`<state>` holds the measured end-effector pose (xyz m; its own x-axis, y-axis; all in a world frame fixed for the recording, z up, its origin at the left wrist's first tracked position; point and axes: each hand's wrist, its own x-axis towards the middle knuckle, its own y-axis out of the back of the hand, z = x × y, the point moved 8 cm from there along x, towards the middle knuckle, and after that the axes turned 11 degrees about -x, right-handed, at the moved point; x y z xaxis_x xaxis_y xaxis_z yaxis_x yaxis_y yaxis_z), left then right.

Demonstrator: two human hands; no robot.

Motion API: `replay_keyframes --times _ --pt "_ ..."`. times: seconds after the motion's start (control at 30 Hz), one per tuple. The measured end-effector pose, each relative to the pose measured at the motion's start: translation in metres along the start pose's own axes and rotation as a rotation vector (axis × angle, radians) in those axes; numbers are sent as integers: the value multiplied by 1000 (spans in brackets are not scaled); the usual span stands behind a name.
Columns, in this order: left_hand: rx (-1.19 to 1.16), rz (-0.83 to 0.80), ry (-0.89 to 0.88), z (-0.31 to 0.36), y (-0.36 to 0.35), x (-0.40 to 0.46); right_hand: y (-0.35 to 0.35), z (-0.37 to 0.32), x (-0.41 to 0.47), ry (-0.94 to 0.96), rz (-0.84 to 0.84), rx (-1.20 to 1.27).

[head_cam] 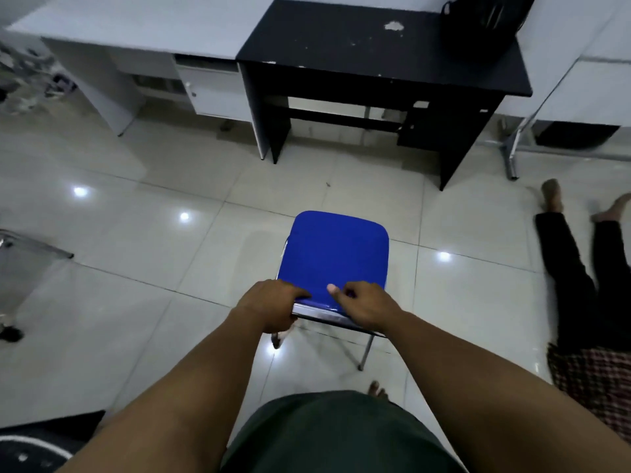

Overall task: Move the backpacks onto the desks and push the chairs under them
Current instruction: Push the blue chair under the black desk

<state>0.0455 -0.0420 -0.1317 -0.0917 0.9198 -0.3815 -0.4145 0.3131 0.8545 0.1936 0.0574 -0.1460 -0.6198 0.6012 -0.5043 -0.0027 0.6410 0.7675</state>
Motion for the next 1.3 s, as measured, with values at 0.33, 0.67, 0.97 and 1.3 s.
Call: replay_keyframes --times 0.33,0.67,0.97,1.3 --pt "60 57 111 -9 -4 -1 -3 -26 -24 279 114 -544" --pt "90 71 129 -9 -5 -2 -14 -23 -37 143 343 -534" --pt "127 48 78 -9 -3 4 -10 -18 -27 176 372 -476" --pt "144 52 24 -6 3 19 1 -15 -15 160 369 -525"
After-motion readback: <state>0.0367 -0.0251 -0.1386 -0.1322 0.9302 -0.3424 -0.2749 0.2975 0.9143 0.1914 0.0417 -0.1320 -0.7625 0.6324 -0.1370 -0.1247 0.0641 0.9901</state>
